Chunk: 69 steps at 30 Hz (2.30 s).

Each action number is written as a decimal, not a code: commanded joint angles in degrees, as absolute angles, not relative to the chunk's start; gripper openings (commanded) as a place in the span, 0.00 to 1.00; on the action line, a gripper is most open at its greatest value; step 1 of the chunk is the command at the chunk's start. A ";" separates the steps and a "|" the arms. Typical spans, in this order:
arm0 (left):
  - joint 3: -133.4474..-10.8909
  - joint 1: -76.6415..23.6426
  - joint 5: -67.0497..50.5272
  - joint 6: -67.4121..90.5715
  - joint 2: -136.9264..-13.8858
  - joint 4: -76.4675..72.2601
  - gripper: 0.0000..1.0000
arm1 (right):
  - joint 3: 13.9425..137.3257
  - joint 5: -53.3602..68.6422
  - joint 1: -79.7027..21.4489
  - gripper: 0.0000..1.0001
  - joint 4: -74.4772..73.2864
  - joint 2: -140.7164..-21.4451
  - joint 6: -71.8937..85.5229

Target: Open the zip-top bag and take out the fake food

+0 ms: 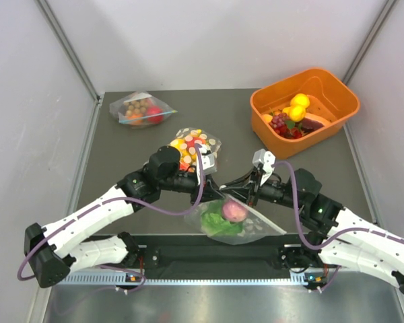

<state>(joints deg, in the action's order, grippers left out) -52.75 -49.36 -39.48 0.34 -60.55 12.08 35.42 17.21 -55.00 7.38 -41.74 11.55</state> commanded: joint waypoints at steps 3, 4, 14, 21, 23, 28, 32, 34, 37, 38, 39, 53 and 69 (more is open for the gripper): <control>-52.38 -45.36 -36.91 1.84 -60.82 8.88 0.00 | 34.46 20.65 -56.07 0.01 9.49 -40.25 11.95; -52.30 -44.92 -36.30 2.28 -60.73 8.53 0.00 | 34.19 20.74 -56.16 0.00 9.41 -40.25 12.04; -51.24 -40.08 -31.91 3.60 -58.10 7.56 0.00 | 30.94 18.46 -56.51 0.00 5.45 -37.18 11.87; -50.63 -37.09 -25.15 3.69 -55.90 8.00 0.00 | 28.30 15.65 -56.51 0.00 3.34 -33.31 12.48; -50.36 -36.04 -23.65 3.95 -55.90 7.82 0.00 | 27.78 15.03 -56.51 0.00 2.38 -32.44 12.83; -50.01 -35.24 -16.20 4.39 -55.81 7.82 0.00 | 26.72 13.28 -56.51 0.00 0.44 -30.06 13.71; -49.40 -34.54 -10.22 4.40 -54.85 7.82 0.00 | 26.37 10.82 -56.51 0.00 -2.46 -27.34 14.15; -49.31 -34.37 -8.18 4.48 -54.93 8.00 0.00 | 26.19 9.94 -56.51 0.00 -4.12 -26.46 14.59; -49.22 -34.19 -4.05 4.66 -54.84 8.35 0.00 | 26.37 7.30 -56.60 0.00 -7.37 -24.70 15.29; -49.13 -34.02 -3.26 4.75 -54.84 8.35 0.00 | 26.45 6.86 -56.51 0.00 -8.25 -24.52 15.38; -49.04 -33.93 -1.60 4.83 -54.84 8.35 0.00 | 26.46 6.51 -56.60 0.00 -8.87 -24.26 15.82; -48.61 -32.43 0.37 4.75 -55.20 8.18 0.00 | 27.77 1.76 -56.51 0.00 -18.54 -18.64 17.58; -45.35 -32.43 -32.43 1.58 -52.21 1.05 0.00 | 38.48 -3.16 -56.51 0.54 -18.20 -24.69 11.43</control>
<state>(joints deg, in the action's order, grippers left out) -44.91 -32.71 -27.22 2.79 -52.07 6.00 33.04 -0.49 -55.77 -20.01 -22.94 14.26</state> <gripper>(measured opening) 0.015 0.551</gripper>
